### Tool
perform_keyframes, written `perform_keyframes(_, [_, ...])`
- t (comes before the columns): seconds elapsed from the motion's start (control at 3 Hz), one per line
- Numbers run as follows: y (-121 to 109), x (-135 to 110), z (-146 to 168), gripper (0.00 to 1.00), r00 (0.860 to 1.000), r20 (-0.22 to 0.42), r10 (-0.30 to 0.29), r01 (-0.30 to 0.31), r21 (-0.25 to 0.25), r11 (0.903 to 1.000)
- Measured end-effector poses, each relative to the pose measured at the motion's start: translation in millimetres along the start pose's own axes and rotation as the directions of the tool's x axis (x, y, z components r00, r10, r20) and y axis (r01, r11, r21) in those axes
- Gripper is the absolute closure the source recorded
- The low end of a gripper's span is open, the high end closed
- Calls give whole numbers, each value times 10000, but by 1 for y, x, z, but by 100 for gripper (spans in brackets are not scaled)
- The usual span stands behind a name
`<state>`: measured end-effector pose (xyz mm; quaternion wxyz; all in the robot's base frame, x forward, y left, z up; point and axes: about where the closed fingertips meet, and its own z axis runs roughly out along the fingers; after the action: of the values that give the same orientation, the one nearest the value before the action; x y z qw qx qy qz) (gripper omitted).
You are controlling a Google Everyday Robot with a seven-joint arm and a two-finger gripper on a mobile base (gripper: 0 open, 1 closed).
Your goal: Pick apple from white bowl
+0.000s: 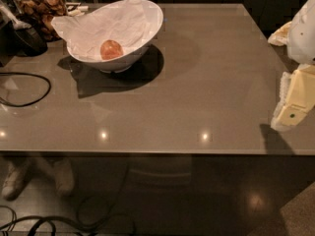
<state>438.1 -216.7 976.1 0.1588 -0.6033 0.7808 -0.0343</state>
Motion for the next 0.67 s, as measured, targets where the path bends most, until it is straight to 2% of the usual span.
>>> perform_keyframes(0.33, [0, 0, 0, 0, 10000, 0, -1, 1, 0, 10000])
perform_keyframes(0.67, [-12, -28, -3, 0, 9975, -199, -685, 683, -90, 9976])
